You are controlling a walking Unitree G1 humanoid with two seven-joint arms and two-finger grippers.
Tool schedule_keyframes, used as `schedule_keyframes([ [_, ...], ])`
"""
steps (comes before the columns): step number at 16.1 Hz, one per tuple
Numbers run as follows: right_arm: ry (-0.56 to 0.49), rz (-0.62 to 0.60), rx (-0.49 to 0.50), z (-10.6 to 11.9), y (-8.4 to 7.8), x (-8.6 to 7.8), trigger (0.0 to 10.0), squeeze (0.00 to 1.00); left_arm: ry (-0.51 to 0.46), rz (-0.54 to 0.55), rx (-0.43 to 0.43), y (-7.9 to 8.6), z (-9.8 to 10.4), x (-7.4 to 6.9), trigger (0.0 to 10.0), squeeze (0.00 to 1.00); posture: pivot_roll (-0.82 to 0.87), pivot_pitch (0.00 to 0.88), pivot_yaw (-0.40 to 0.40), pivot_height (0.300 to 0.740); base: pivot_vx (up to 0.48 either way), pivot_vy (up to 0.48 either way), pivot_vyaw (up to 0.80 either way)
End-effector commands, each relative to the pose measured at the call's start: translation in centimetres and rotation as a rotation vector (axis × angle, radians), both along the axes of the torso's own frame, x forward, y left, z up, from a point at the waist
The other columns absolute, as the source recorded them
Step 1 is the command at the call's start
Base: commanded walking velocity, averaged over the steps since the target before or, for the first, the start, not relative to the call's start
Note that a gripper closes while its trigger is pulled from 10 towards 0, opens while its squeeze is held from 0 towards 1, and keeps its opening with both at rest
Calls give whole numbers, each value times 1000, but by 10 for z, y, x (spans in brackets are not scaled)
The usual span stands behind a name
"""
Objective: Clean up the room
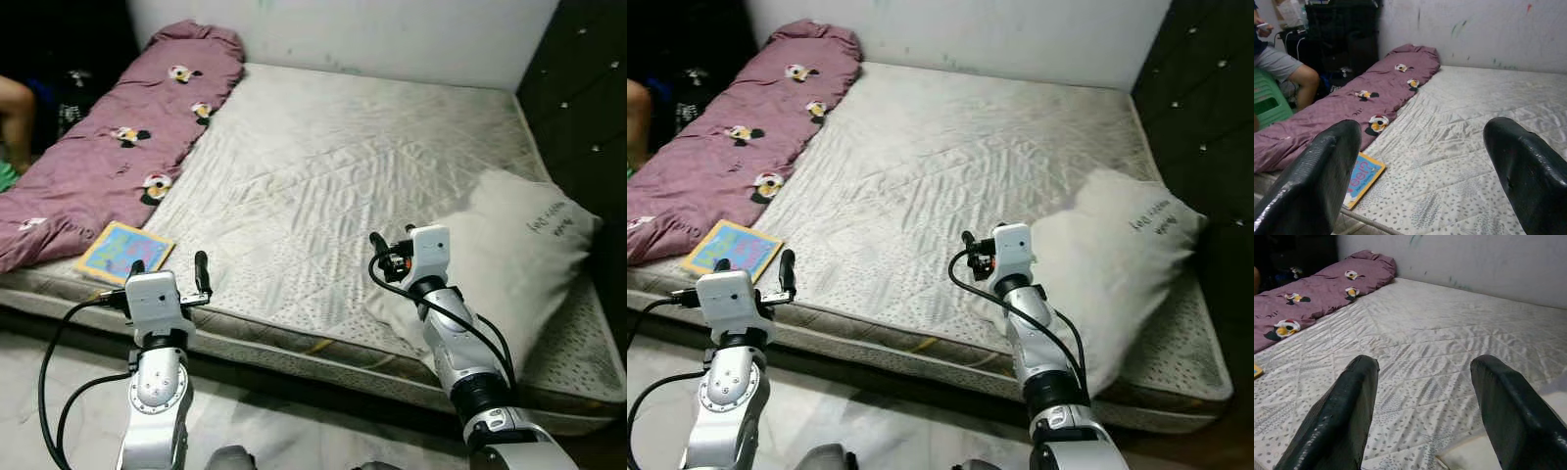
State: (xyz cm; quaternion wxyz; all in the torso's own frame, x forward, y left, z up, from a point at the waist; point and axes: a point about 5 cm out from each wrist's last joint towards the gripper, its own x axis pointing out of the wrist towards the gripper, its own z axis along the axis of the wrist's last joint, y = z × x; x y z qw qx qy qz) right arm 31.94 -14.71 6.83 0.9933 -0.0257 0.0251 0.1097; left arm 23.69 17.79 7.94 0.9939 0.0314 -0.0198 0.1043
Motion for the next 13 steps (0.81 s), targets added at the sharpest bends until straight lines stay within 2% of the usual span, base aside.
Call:
schedule_keyframes([
  [1,-18,1,-13,4,0,3,10000,0,-7,-8,11,-1,3,1,10000,0,28,0,-12,740,0,-281,0],
  [8,-19,-4,-23,4,-3,2,10000,0,-2,-6,10,-1,1,0,10000,0,24,0,-14,740,0,-294,0],
  [12,-21,-10,-31,4,-5,1,10000,0,-5,15,8,2,2,2,10000,0,26,0,-19,740,0,0,0],
  [13,-28,-6,-36,6,-4,1,10000,0,-26,-18,1,2,5,3,10000,0,27,0,-17,740,0,0,0],
])
